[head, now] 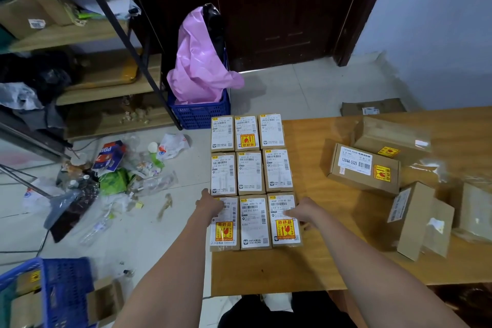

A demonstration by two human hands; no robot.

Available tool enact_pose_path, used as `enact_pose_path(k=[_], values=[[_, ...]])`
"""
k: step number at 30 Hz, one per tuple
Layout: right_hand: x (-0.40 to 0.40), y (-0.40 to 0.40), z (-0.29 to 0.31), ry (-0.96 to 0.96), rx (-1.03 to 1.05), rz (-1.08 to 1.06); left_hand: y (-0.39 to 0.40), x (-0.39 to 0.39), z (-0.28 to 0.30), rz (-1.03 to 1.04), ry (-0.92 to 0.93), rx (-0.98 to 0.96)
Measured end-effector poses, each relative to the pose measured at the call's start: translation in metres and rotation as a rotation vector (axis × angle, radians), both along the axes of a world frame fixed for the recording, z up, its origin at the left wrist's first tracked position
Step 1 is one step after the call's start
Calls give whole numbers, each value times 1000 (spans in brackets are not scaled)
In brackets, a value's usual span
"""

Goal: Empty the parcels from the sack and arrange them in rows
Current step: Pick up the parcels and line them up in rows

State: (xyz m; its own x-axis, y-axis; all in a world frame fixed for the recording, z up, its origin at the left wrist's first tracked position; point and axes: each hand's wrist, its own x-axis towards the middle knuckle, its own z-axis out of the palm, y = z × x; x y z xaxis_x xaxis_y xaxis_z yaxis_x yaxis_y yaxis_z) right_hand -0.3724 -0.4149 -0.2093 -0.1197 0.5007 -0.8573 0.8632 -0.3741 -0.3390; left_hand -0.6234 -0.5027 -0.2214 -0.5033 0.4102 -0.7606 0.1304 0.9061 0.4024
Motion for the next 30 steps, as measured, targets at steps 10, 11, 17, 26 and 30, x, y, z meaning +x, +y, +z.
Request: enact_pose_path(k=[10,11,17,26,30], values=[[26,54,61,-70,282,-87,92,49,68,-148,198,200],[33,60,69,-67,312,-95,103,61,75,-173,173,242],[96,91,98,-66,434,-224,156,146,103,-365,82,373],[237,123,102,-281,718,-599,211,289,126,-597,3,415],[295,136,88,-372,621,-717,226,339,121,-605,-62,410]])
